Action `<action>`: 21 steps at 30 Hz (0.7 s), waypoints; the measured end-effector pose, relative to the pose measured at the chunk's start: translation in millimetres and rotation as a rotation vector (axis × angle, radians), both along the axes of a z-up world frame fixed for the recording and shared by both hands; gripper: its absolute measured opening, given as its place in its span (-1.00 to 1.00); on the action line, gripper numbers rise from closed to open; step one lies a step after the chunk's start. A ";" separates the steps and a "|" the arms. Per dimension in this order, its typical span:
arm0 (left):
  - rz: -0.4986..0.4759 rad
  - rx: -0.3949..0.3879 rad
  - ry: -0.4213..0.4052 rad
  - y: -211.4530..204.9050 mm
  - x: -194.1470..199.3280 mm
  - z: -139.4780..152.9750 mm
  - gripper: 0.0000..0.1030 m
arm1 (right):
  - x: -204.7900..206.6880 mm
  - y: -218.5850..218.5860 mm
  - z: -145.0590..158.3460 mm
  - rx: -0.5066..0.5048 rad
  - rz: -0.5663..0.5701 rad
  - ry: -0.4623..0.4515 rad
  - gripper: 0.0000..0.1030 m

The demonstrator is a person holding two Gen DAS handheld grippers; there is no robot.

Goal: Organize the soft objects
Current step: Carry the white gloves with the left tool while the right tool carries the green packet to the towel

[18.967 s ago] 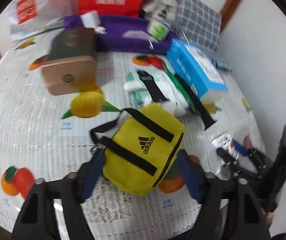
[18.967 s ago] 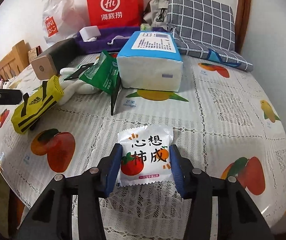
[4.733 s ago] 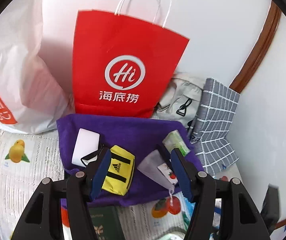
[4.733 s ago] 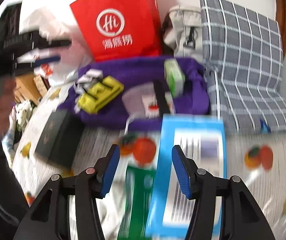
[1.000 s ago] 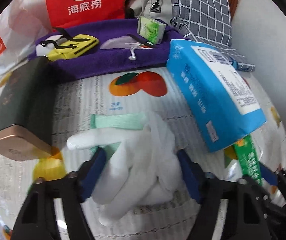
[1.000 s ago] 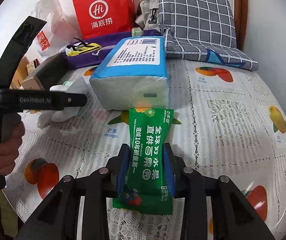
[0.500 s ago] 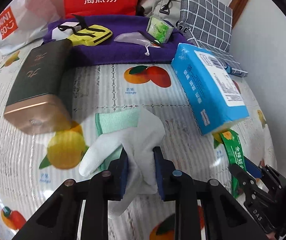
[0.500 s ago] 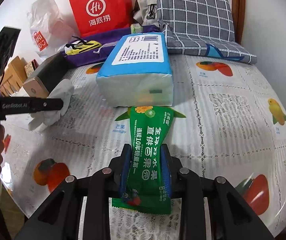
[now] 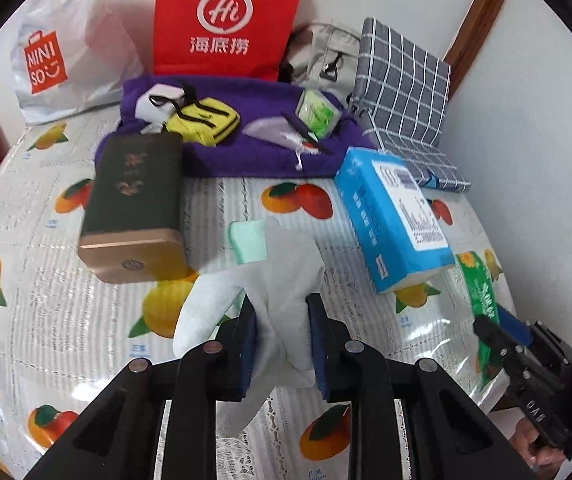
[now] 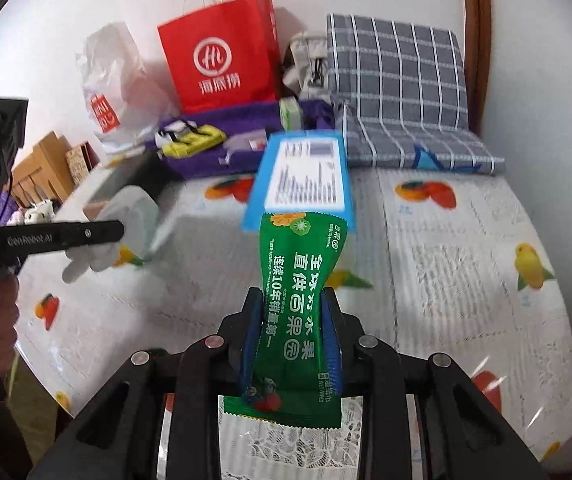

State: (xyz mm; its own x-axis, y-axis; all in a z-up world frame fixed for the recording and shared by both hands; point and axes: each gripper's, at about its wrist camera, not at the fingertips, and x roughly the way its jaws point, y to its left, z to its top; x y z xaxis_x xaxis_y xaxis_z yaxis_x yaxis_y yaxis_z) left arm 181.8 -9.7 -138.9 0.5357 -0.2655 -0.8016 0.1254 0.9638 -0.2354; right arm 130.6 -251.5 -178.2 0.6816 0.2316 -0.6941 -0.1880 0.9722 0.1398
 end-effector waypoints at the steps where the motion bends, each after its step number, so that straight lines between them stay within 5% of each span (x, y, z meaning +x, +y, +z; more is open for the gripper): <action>1: 0.002 -0.003 -0.007 0.7 0.3 1.8 -0.56 | 0.5 0.5 5.4 -0.001 0.001 -0.010 -0.44; 21: 0.046 -0.021 -0.129 29.2 18.1 61.4 -0.56 | 41.4 23.1 84.1 0.008 0.042 -0.143 -0.44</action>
